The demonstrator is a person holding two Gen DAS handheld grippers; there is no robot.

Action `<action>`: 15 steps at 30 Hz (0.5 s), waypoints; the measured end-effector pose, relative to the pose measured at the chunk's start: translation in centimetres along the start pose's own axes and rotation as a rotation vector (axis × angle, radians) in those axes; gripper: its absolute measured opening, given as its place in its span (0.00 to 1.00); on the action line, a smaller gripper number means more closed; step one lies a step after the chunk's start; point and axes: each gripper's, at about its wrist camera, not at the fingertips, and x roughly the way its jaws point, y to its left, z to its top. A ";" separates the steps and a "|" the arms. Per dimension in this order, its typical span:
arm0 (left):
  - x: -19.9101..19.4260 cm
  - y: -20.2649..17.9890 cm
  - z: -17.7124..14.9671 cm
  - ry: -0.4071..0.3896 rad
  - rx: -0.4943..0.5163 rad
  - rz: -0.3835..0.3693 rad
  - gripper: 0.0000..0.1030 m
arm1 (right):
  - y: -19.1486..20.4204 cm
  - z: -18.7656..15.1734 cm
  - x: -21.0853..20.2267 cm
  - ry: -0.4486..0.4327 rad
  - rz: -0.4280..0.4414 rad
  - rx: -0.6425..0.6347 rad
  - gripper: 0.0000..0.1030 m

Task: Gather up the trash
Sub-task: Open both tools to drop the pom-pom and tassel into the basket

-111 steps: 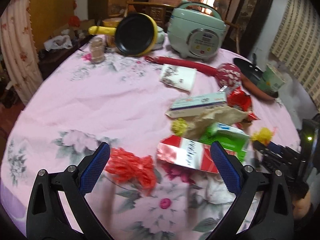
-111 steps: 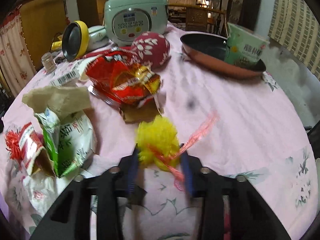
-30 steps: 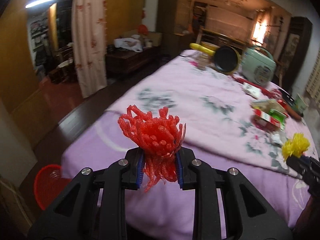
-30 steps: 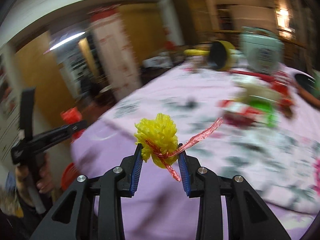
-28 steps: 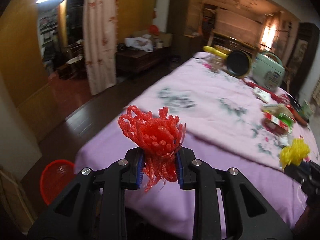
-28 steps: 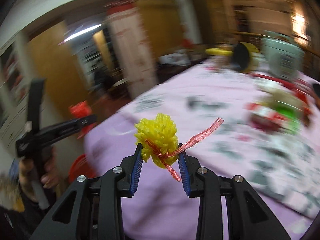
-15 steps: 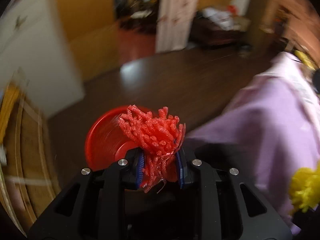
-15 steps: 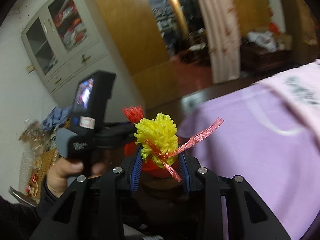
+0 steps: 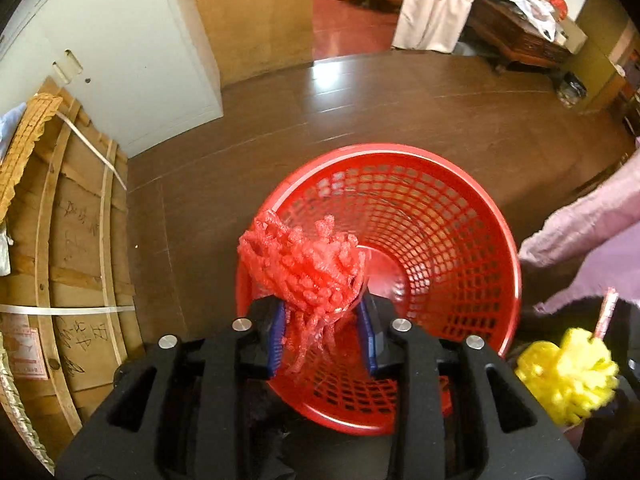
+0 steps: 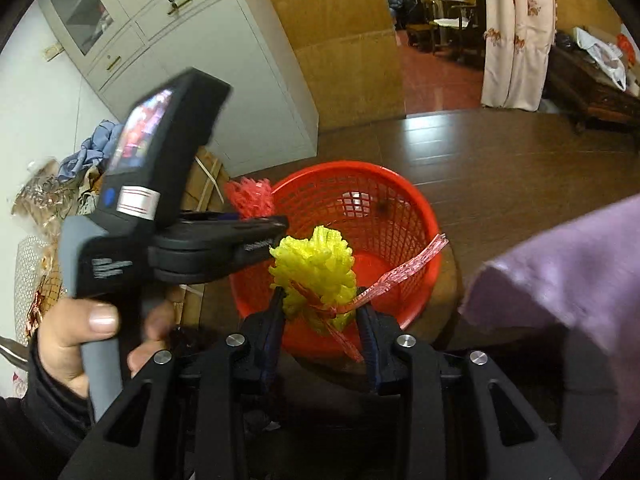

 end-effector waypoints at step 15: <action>-3.5 1.2 0.8 -0.077 -0.098 -0.068 0.78 | -1.6 -0.2 0.9 -0.002 0.038 0.098 0.56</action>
